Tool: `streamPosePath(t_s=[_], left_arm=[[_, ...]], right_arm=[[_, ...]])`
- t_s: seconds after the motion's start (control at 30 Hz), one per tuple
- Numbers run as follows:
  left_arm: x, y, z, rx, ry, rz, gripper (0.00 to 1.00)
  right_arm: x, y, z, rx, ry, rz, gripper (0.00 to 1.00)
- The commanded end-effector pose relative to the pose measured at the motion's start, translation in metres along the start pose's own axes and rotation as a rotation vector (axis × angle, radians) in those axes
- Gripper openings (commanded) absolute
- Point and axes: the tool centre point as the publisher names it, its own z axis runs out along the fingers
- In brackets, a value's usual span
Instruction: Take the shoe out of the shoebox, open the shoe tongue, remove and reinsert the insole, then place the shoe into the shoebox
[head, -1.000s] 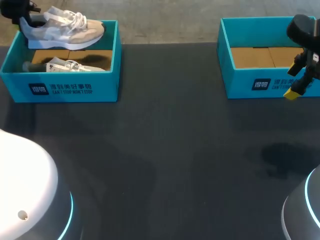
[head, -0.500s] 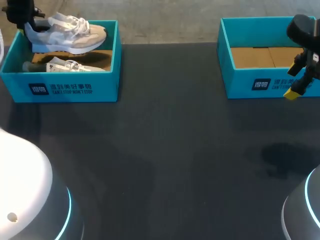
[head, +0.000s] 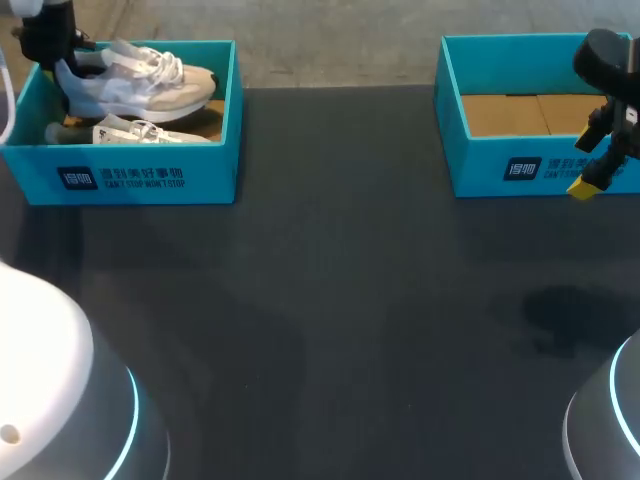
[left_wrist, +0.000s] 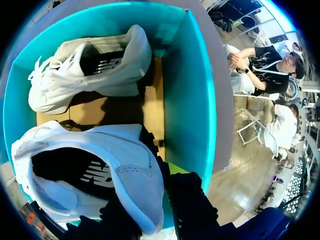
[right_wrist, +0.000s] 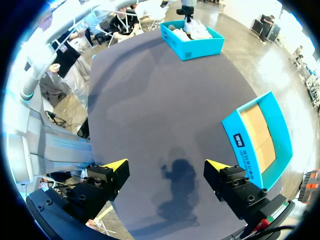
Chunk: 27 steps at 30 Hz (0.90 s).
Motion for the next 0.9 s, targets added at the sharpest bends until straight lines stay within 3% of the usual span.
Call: streamPosePath(t_s=[0.03, 0.9], left_arm=[[-0.004, 0.003, 0.011, -0.001, 0.008, -0.004, 0.00], [-0.010, 0.018, 0.043, 0.025, 0.016, -0.030, 0.00]], right_arm=[[-0.001, 0.002, 0.000, 0.005, 0.003, 0.002, 1.00], [-0.001, 0.002, 0.000, 0.005, 0.003, 0.002, 1.00]])
